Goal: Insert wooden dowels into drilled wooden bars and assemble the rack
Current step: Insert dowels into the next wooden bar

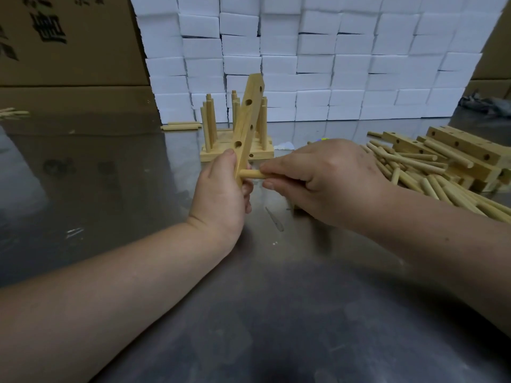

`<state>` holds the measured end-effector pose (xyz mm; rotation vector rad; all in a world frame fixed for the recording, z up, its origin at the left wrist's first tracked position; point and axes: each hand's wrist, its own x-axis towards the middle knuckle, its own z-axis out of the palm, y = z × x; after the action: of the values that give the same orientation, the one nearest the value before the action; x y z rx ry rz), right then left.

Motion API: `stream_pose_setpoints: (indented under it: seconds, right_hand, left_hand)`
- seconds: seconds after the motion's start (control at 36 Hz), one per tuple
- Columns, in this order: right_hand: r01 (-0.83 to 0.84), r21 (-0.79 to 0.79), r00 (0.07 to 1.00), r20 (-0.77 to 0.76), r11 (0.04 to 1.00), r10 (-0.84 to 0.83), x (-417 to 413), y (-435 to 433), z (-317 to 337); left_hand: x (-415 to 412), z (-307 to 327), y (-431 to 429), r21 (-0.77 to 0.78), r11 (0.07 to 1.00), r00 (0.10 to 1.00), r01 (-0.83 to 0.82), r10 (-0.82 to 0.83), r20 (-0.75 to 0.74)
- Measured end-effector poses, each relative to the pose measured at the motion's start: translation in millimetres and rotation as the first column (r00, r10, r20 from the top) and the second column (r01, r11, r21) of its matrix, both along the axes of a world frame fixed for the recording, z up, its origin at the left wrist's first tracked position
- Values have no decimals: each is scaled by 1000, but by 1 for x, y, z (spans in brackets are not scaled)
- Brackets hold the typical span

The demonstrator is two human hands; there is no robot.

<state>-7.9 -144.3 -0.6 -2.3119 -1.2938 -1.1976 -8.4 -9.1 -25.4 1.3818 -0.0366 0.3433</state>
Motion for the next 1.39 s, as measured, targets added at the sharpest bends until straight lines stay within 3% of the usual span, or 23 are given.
stream_pose_setpoints:
  seconds: [0.33, 0.53, 0.72, 0.83, 0.89, 0.94, 1.0, 1.06, 1.14, 1.19, 1.28, 1.39]
  right_hand:
    - [28, 52, 985, -172, 998, -19, -4, -1, 3]
    - [75, 115, 937, -348, 991, -31, -5, 0, 5]
    - [231, 7, 867, -456, 973, -202, -8, 4, 14]
    - [339, 263, 819, -554, 903, -146, -2, -11, 33]
    - [450, 334, 826, -508, 828, -244, 14, -27, 41]
    - [633, 218, 731, -484, 743, -480, 34, -49, 43]
    - [788, -21, 530, -487, 616, -694, 53, -70, 37]
    - [826, -247, 341, -497, 507, -798, 66, -85, 26]
    - [786, -445, 203, -471, 429, -858, 77, -99, 6]
    - [774, -486, 168, -461, 407, -871, 79, -103, 0]
    - [773, -483, 201, -428, 411, -881, 80, -101, -2]
    - [784, -515, 210, -304, 346, -929, 81, -92, -4]
  left_hand:
    - [-2, -2, 0, -19, 999, 998, 40, -39, 41]
    - [-1, -2, 1, -19, 999, 998, 49, -49, 35]
    - [5, -1, 2, 97, 995, 999, -35, 37, -23]
    - [9, -1, 3, 65, 995, 993, -79, 85, -79]
    - [10, 0, 4, 39, 996, 990, -83, 87, -116]
    - [11, 0, 3, 32, 997, 990, -73, 77, -116]
    - [10, 0, 2, 56, 996, 992, -63, 69, -102]
    - [10, -1, 1, 64, 996, 993, -58, 64, -96]
    - [8, 0, 1, 58, 997, 994, -50, 55, -94]
    - [8, 0, 1, 60, 997, 994, -45, 51, -92]
    - [7, 0, 1, 65, 997, 995, -41, 46, -89]
    - [7, -1, 0, 67, 997, 994, -27, 33, -103]
